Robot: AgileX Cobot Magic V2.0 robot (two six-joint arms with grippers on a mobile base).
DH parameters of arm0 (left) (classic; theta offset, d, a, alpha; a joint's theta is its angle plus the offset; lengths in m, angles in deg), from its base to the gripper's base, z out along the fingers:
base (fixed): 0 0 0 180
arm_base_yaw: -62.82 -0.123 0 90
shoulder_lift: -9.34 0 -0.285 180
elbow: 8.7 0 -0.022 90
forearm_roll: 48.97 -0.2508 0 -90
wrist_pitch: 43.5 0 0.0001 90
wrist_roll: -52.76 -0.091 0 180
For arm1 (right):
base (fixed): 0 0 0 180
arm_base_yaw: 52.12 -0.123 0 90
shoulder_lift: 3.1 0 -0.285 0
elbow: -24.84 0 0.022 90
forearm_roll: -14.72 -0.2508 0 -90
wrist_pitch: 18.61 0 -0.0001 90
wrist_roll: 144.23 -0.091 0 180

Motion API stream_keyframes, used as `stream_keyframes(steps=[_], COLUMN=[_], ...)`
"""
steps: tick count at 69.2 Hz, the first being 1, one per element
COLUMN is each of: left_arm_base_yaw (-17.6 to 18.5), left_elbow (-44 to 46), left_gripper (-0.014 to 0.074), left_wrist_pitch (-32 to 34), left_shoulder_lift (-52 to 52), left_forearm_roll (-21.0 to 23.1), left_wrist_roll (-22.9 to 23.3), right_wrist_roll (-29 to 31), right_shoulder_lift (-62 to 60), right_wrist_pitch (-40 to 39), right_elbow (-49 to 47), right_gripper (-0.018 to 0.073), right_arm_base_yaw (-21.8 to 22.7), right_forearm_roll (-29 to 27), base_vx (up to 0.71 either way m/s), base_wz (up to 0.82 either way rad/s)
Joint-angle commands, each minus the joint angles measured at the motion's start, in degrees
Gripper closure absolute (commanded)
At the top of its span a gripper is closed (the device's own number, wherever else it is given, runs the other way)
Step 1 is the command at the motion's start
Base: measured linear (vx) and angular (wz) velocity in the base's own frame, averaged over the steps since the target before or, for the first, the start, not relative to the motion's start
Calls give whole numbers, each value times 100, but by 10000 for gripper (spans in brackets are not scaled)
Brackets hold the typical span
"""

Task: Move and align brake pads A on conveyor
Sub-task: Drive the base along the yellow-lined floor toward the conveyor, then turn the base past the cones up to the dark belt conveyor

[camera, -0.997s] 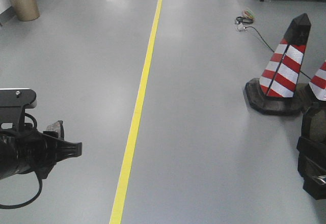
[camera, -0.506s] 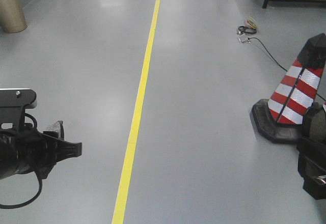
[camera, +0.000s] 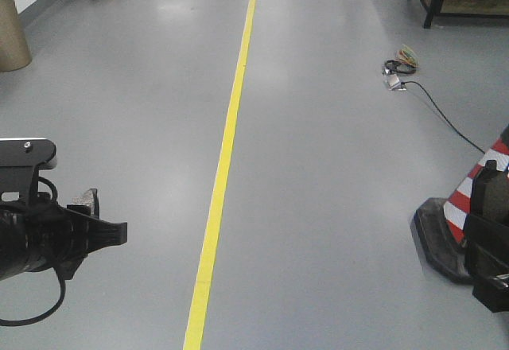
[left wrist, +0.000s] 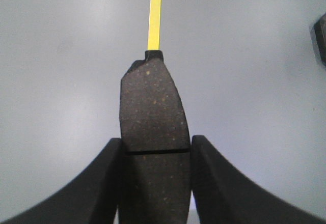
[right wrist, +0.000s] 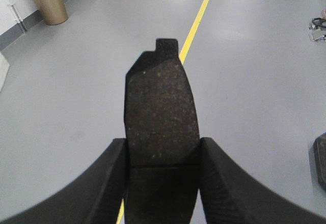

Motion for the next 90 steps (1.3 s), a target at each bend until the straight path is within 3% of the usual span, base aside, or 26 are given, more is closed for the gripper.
stream_keyframes(steps=[1,35,90], left_arm_base_yaw=[-3,-3,-3], left_elbow=[139,139,139], left_gripper=[430,430,430], left_wrist_pitch=[217,212,212], left_shoulder_lift=[-137,-137,-137], left_forearm_roll=[-189,-189,-189], left_wrist_roll=[23,23,23], right_wrist_roll=[66,66,66], right_shoulder_lift=[-7,-7,-7], right_wrist_pitch=[-514,-513,-513], right_elbow=[-175,-175,-175], right_gripper=[536,536,536], right_arm_base_yaw=[23,23,23], right_forearm_roll=[85,85,85], base_vx=[52,48,39], base_wz=[-1,-20,-55])
